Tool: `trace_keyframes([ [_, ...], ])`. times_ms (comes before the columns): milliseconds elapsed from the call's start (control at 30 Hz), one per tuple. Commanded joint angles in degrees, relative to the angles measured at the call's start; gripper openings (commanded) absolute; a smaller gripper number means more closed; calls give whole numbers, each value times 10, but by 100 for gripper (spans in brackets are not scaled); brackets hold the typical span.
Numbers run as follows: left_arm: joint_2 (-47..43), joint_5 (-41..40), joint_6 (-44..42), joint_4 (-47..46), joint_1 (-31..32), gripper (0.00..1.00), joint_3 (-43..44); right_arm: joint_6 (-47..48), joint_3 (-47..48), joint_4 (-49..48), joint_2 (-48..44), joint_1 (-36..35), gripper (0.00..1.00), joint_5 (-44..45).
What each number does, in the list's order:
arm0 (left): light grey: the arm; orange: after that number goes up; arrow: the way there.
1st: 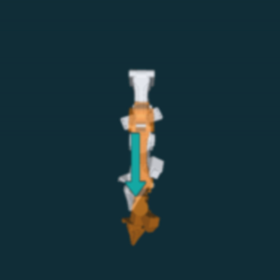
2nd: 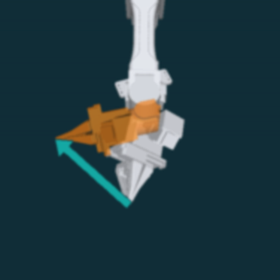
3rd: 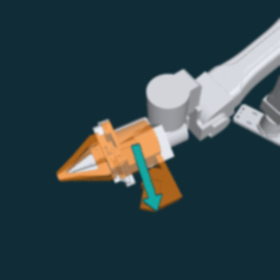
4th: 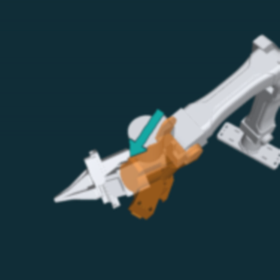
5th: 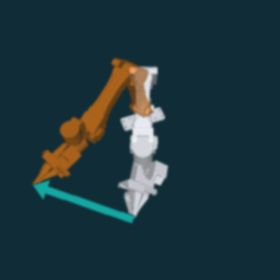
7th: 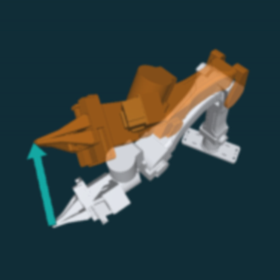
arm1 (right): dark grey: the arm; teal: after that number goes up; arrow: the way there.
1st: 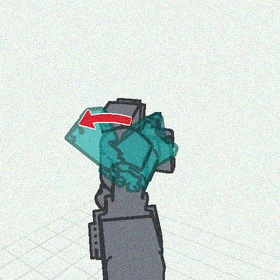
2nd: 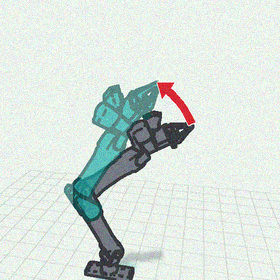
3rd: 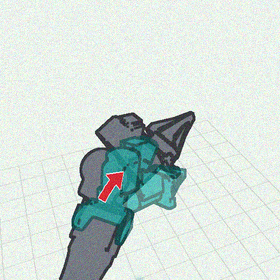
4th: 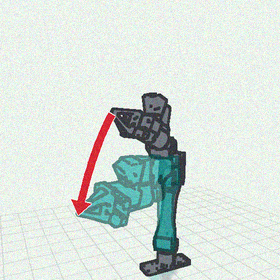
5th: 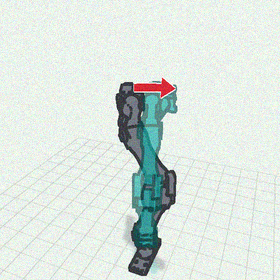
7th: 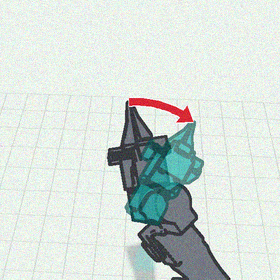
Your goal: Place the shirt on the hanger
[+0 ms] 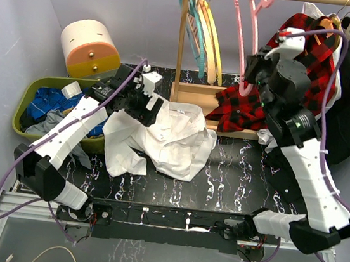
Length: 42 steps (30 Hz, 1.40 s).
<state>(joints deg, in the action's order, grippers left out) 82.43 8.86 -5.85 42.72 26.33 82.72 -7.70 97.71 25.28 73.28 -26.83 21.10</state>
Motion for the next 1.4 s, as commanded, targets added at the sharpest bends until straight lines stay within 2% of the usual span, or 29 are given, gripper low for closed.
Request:
trace_keyframes([
  [0, 25, -29, 33, -36, 21, 97, -2, 8, -43, -70, -71, 3, 8, -3],
  [167, 50, -23, 36, -28, 58, 97, 4, -25, -80, 5, -111, 3, 8, -4],
  [400, 65, -54, 30, -45, 91, 95, -20, -122, -251, 89, -260, 3, 8, -23],
  [533, 130, -118, 56, -74, 94, 95, 12, -184, -310, 159, -337, 3, 8, -55],
  [667, 209, -125, 125, -71, 94, 94, 73, -209, -339, 194, -374, 3, 8, -118],
  [833, 275, -155, 159, -68, 94, 78, 121, -207, -347, 190, -395, 3, 8, -148],
  [1100, 336, -209, 170, -58, 94, 65, 188, -195, -366, 180, -397, 3, 8, -160],
  [1167, 337, -213, 167, -60, 94, 57, 187, -190, -373, 184, -394, 3, 8, -163],
  [1300, 327, -217, 155, -75, 94, 34, 154, -179, -399, 175, -407, 3, 8, -194],
  [1367, 319, -219, 147, -82, 94, 29, 138, -178, -407, 167, -416, 3, 8, -210],
])
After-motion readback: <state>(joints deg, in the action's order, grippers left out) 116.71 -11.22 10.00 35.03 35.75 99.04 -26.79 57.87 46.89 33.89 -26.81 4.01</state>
